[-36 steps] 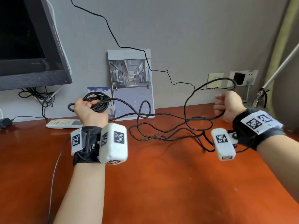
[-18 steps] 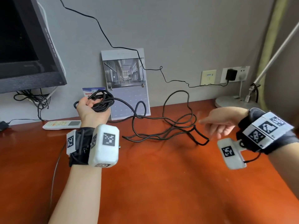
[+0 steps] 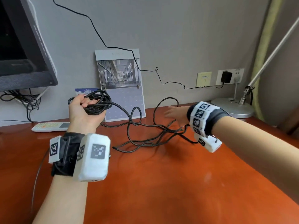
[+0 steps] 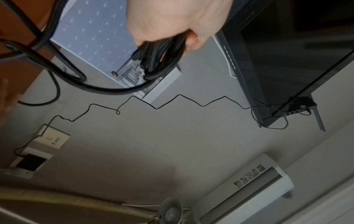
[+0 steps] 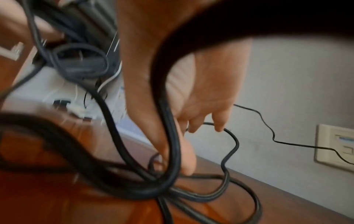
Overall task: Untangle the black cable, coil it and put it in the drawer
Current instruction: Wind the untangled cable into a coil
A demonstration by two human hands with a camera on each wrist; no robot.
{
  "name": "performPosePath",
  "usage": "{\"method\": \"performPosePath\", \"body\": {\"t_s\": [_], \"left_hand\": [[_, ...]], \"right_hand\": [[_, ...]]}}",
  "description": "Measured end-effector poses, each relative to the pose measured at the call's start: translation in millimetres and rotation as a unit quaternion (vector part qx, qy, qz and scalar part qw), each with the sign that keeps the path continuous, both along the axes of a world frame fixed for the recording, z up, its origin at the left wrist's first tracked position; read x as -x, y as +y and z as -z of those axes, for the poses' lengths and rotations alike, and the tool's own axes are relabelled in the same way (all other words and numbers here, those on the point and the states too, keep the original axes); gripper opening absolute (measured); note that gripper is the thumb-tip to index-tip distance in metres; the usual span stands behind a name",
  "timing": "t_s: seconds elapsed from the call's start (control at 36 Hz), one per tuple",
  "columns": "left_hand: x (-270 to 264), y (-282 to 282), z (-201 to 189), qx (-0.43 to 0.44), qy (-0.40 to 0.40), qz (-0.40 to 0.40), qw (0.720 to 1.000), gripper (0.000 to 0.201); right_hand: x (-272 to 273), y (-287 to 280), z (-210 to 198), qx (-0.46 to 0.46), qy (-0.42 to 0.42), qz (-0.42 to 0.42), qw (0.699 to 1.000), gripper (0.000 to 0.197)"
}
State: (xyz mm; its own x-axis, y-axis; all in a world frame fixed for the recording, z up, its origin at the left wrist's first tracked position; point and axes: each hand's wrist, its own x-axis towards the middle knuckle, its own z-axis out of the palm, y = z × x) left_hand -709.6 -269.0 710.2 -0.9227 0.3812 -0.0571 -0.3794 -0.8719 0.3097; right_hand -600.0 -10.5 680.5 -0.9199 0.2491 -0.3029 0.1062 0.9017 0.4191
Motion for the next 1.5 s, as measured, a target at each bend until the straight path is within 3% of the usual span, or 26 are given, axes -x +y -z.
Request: {"method": "performPosePath", "body": {"t_s": [0.14,0.25,0.47,0.64,0.75,0.81,0.86,0.94,1.0,1.08,1.14,1.22,1.33,1.42,1.5], "left_hand": [[-5,11,5,0.035,-0.003,0.007,0.999,0.052],[-5,13,7,0.043,-0.006,0.001,0.999,0.044],[6,-4,4,0.006,-0.021,-0.033,0.999,0.052],[16,-26,1,-0.033,-0.03,-0.088,0.995,0.046],[18,-32,-2,-0.031,-0.029,-0.101,0.994,0.044],[16,-34,-5,-0.017,-0.024,-0.108,0.994,0.037],[11,-36,-11,0.004,-0.012,-0.121,0.993,0.032],[3,-39,-24,0.0,0.026,-0.133,0.991,0.026],[9,-39,-32,-0.017,0.041,-0.141,0.989,0.04],[25,-40,-49,-0.033,0.055,-0.156,0.986,0.056],[32,-42,-65,-0.039,0.085,-0.171,0.981,0.052],[31,-44,-91,-0.084,0.139,-0.202,0.966,0.053],[20,-45,-106,-0.092,0.197,-0.169,0.961,0.047],[9,-42,-98,-0.03,0.215,-0.129,0.968,0.046],[1,-34,-78,0.087,0.248,-0.042,0.964,0.046]], "right_hand": [[16,-5,21,0.076,-0.062,0.019,0.995,0.077],[19,-12,31,0.132,-0.012,0.027,0.991,0.055],[9,-3,9,0.101,-0.113,0.112,0.982,0.052],[-28,-8,-21,0.264,-0.147,0.14,0.943,0.057],[-42,-13,-28,0.262,-0.072,0.094,0.958,0.02],[-48,-12,-31,0.308,0.013,0.079,0.948,0.022],[-54,-10,-33,0.364,0.137,0.087,0.917,0.019],[-57,-4,-30,0.417,0.323,0.098,0.844,0.017],[-57,-2,-33,0.445,0.384,0.116,0.8,0.018],[-63,-4,-50,0.491,0.417,0.104,0.758,0.052],[-71,-5,-62,0.431,0.414,0.067,0.799,0.076],[-84,-2,-65,0.239,0.389,-0.015,0.889,0.085],[-99,4,-45,0.094,0.3,0.0,0.949,0.097],[-109,6,-33,0.046,0.242,0.036,0.968,0.071],[-117,3,-32,0.046,0.225,0.06,0.971,0.048]]}}
